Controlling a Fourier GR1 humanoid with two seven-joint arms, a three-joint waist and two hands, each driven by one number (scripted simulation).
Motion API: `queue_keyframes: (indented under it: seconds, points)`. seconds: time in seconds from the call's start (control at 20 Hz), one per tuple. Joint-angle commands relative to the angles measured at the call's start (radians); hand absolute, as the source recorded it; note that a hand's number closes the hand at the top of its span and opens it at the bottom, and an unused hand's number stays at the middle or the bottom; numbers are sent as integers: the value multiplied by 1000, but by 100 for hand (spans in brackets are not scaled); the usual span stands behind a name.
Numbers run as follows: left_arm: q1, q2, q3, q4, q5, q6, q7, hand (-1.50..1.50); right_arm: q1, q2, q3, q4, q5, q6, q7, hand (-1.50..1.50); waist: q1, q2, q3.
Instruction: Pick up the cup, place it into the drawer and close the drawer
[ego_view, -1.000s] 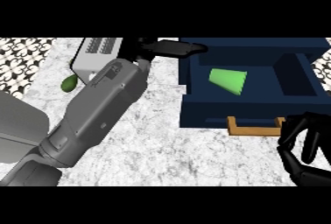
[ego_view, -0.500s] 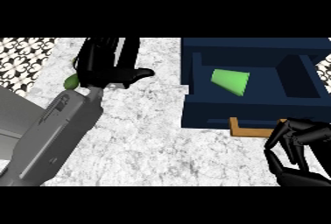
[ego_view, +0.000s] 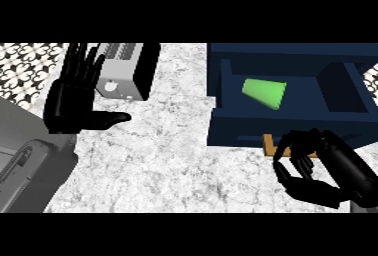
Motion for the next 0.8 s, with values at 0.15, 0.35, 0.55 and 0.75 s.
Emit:
queue_keyframes:
  seconds: [0.15, 0.35, 0.55, 0.75]
  points:
    - [165, 63, 61, -103, 1, -59, -16, -150, -64, -49, 71, 287, 262, -103, -214, 150, -12, 4, 1]
    - [291, 87, 128, -81, 15, -222, -72, -150, -119, 8, 97, 366, 323, -151, -190, -150, -22, 4, 0]
    - [298, 85, 156, -133, -2, -202, -32, -150, -265, 62, 96, 621, 399, -204, -206, -150, -17, 5, 0]
    - [301, 100, 228, -80, 21, -301, -17, -150, -345, 119, 115, 766, 465, -238, -197, -150, -21, 6, 0]
